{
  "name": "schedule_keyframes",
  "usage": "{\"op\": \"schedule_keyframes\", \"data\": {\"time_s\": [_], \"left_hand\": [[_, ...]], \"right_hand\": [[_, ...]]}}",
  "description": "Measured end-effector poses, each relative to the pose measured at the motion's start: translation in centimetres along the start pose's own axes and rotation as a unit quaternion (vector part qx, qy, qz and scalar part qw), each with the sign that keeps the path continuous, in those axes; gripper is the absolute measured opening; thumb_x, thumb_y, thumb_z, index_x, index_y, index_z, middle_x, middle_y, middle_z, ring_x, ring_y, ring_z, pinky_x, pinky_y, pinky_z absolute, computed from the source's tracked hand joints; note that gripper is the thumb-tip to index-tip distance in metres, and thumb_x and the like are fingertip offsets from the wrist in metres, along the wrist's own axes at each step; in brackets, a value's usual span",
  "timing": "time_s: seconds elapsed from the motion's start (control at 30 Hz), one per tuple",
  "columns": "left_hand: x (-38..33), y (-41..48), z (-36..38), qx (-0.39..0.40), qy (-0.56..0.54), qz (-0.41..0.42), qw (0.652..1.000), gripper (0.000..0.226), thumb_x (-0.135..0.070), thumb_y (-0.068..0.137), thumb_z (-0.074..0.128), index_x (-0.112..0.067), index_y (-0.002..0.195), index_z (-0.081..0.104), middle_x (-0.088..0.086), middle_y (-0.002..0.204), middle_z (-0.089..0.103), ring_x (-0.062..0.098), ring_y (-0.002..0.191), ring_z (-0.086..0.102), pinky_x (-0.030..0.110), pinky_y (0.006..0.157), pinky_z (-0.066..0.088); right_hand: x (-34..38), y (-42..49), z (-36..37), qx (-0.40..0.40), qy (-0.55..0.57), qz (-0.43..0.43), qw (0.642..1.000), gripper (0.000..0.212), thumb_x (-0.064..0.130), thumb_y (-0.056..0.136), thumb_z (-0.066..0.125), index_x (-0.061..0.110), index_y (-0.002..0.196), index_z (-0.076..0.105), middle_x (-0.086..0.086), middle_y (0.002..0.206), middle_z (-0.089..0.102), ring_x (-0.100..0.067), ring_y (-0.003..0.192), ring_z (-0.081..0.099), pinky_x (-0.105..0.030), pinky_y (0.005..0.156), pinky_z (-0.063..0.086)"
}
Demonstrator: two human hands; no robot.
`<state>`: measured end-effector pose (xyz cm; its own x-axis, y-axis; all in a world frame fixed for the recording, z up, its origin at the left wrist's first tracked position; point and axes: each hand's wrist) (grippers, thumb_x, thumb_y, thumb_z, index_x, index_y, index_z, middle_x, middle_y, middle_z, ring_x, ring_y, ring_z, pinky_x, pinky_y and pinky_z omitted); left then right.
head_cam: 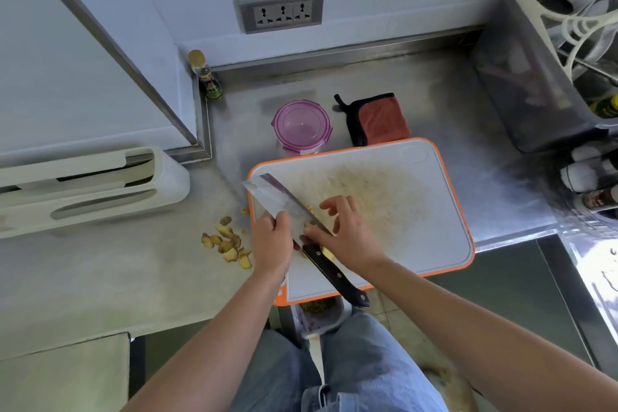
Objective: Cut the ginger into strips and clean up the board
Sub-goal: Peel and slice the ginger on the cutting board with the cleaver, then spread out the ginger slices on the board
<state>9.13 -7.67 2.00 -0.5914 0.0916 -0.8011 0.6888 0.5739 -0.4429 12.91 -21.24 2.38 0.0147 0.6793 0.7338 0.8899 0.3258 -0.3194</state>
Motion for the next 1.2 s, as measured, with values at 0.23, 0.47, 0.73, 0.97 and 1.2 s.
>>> {"op": "schedule_keyframes", "data": {"time_s": [0.23,0.47,0.73,0.97,1.2], "left_hand": [[0.6,-0.7,-1.6,-0.038,-0.002,0.007,0.999,0.038,-0.011,0.094,0.042,-0.013,0.059,0.027,0.003,0.056,0.027,0.018,0.055,0.028,0.036,0.056,0.023],[1.0,-0.7,-3.2,-0.101,0.012,-0.027,0.994,0.042,-0.009,0.095,0.042,-0.012,0.056,0.028,0.005,0.056,0.032,0.017,0.054,0.029,0.033,0.054,0.023],[-1.0,-1.1,0.5,-0.098,0.027,0.017,0.995,0.038,-0.022,0.091,0.045,0.002,0.061,0.048,0.021,0.06,0.057,0.037,0.059,0.055,0.047,0.058,0.043],[-2.4,-2.2,4.1,0.059,0.057,0.067,0.994,0.036,-0.034,0.098,0.045,-0.011,0.079,0.065,0.005,0.07,0.068,0.021,0.069,0.063,0.038,0.068,0.049],[1.1,-0.5,2.1,-0.058,0.239,0.158,0.956,0.02,-0.013,0.091,0.055,-0.016,0.107,0.067,0.006,0.103,0.054,0.024,0.092,0.057,0.03,0.072,0.043]], "right_hand": [[-0.8,1.9,0.9,0.051,0.015,0.063,0.997,0.014,0.029,0.086,0.067,0.016,0.085,0.062,0.002,0.087,0.058,-0.013,0.077,0.053,-0.018,0.058,0.037],[-1.0,1.9,0.8,-0.039,-0.026,-0.055,0.997,0.005,0.019,0.088,0.064,0.017,0.084,0.061,0.006,0.077,0.058,-0.012,0.068,0.053,-0.029,0.056,0.046],[0.5,-0.3,-2.0,0.129,-0.231,-0.165,0.95,0.058,0.053,0.086,0.058,0.029,0.132,0.032,0.0,0.095,0.069,-0.024,0.082,0.065,-0.031,0.065,0.048],[-6.0,-2.3,-6.8,-0.05,-0.238,-0.072,0.967,0.041,0.04,0.086,0.057,0.036,0.123,0.039,-0.005,0.072,0.068,-0.032,0.067,0.064,-0.033,0.054,0.046],[-9.6,-1.1,-8.2,-0.103,-0.294,-0.005,0.95,0.028,0.031,0.094,0.048,0.022,0.12,0.047,-0.003,0.073,0.066,-0.03,0.061,0.061,-0.03,0.05,0.037]]}}
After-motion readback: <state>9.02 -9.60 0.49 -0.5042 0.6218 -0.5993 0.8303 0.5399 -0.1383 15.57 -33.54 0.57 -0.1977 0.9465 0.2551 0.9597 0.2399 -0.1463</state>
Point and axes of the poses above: each hand's wrist, its own y-axis towards the middle knuckle, its own z-axis out of the palm, x = y × z
